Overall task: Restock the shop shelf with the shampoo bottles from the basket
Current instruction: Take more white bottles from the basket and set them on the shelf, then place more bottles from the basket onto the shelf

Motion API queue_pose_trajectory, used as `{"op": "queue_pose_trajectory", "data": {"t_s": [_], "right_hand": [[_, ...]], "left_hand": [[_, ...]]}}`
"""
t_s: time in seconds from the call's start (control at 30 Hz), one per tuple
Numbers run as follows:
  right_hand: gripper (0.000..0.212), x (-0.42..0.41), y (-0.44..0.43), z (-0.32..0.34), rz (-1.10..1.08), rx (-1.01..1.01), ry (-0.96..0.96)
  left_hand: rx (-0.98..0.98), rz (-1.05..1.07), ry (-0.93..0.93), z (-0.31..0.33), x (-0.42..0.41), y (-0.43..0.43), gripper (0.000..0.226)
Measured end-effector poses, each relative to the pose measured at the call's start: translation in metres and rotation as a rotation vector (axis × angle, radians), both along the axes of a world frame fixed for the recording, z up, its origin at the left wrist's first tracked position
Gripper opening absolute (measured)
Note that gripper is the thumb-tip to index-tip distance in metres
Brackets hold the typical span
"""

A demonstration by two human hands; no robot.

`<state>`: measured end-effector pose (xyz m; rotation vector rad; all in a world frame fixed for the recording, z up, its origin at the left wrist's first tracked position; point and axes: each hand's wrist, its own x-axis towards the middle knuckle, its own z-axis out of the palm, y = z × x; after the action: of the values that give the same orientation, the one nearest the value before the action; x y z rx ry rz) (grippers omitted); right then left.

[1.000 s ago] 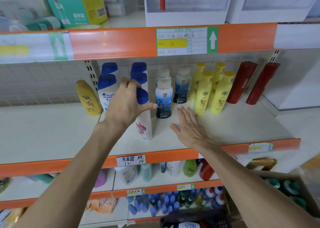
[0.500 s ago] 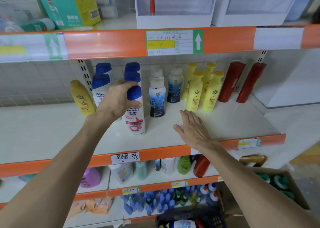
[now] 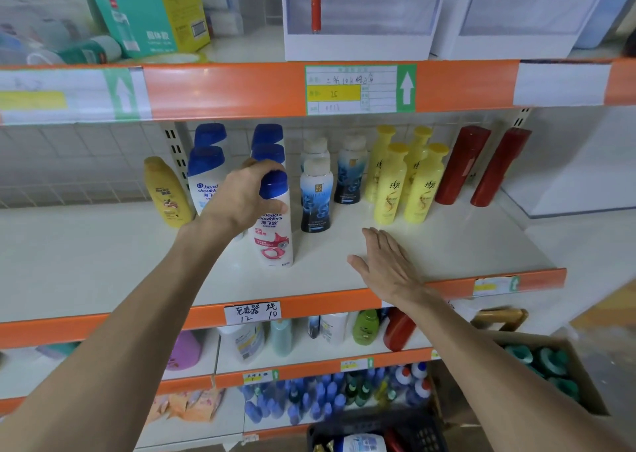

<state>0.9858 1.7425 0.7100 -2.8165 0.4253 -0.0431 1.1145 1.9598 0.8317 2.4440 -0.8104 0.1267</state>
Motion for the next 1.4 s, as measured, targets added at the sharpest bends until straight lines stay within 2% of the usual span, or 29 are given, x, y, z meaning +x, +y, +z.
{"op": "queue_pose_trajectory", "data": {"t_s": [0.13, 0.2, 0.27, 0.33, 0.4, 0.47, 0.53, 0.6, 0.73, 0.83, 0.97, 1.07, 1.23, 1.4], "right_hand": [[0.068, -0.004, 0.001, 0.012, 0.017, -0.008, -0.008], [0.068, -0.008, -0.001, 0.020, 0.034, -0.015, -0.026], [0.066, -0.014, -0.003, 0.028, 0.050, -0.029, -0.049], [0.066, -0.021, -0.006, 0.034, 0.066, -0.047, -0.057], [0.067, -0.030, -0.009, 0.038, 0.083, -0.073, -0.048], [0.068, -0.044, -0.017, 0.039, 0.100, -0.126, -0.032], [0.070, -0.064, -0.029, 0.041, 0.110, -0.178, -0.013], [0.072, -0.088, -0.044, 0.044, 0.110, -0.194, 0.021], [0.070, -0.139, -0.077, 0.041, 0.135, -0.163, 0.019], [0.068, -0.174, -0.098, 0.038, 0.174, -0.110, 0.004], [0.066, -0.212, -0.113, 0.028, 0.196, -0.062, 0.039], [0.068, -0.227, -0.116, 0.010, 0.202, -0.025, 0.070], [0.056, -0.238, -0.106, -0.032, 0.203, -0.011, 0.126], [0.049, -0.243, -0.098, -0.139, 0.176, 0.033, 0.267]], "left_hand": [[0.001, 0.041, 0.063, 0.006, -0.010, -0.001, 0.081], [0.005, 0.094, -0.003, 0.012, -0.022, -0.002, 0.083], [-0.021, 0.157, -0.201, 0.017, -0.041, -0.009, 0.068], [-0.072, 0.124, -0.377, 0.018, -0.066, -0.022, 0.047], [-0.085, -0.023, -0.393, 0.010, -0.093, -0.038, 0.036], [-0.011, -0.175, -0.287, -0.009, -0.118, -0.058, 0.043], [0.128, -0.242, -0.144, -0.033, -0.143, -0.078, 0.054], [0.258, -0.224, -0.033, -0.056, -0.170, -0.096, 0.062], [0.369, -0.106, 0.082, -0.085, -0.220, -0.124, 0.068], [0.417, -0.011, 0.158, -0.096, -0.247, -0.134, 0.065], [0.427, -0.002, 0.249, -0.111, -0.275, -0.137, 0.067], [0.492, 0.014, 0.277, -0.125, -0.287, -0.134, 0.064], [0.509, -0.024, 0.403, -0.169, -0.294, -0.120, 0.060], [0.516, -0.029, 0.499, -0.275, -0.300, -0.112, 0.049]]}}
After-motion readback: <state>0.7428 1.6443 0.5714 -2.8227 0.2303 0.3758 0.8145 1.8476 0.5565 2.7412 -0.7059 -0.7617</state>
